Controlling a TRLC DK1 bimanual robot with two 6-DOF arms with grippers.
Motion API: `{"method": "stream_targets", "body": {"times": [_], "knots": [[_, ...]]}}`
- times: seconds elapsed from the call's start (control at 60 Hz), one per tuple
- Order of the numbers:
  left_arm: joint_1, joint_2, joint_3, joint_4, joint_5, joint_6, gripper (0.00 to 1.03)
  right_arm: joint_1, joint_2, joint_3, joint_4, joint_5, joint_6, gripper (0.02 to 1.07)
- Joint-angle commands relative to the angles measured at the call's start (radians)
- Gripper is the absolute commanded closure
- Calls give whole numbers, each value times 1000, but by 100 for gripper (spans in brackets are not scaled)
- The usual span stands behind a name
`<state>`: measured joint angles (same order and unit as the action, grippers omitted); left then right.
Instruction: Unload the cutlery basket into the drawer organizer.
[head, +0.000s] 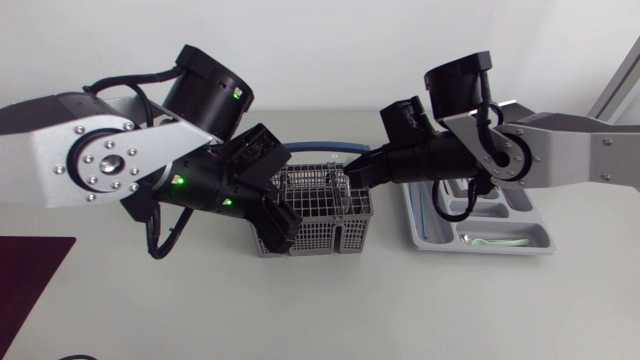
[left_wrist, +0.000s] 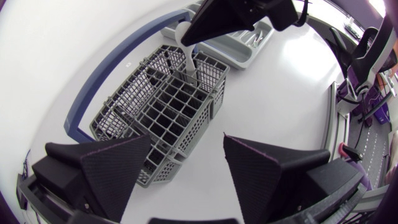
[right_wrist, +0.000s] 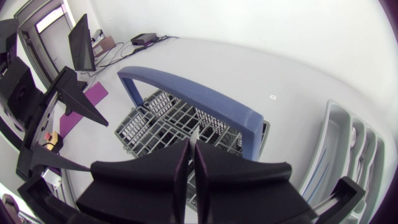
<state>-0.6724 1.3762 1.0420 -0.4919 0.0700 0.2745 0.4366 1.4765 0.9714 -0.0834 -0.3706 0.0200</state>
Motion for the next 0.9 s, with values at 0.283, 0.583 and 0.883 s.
{"method": "stream_targets", "body": {"times": [0.283, 0.583, 0.883], "knots": [[5, -40, -36, 7, 4, 25, 8, 48, -96, -11, -70, 9, 29, 101], [5, -69, -53, 7, 4, 23, 8, 74, -104, 6, -131, 21, -66, 101], [5, -80, -62, 7, 4, 25, 8, 73, -120, -13, -151, 24, -178, 101]]}}
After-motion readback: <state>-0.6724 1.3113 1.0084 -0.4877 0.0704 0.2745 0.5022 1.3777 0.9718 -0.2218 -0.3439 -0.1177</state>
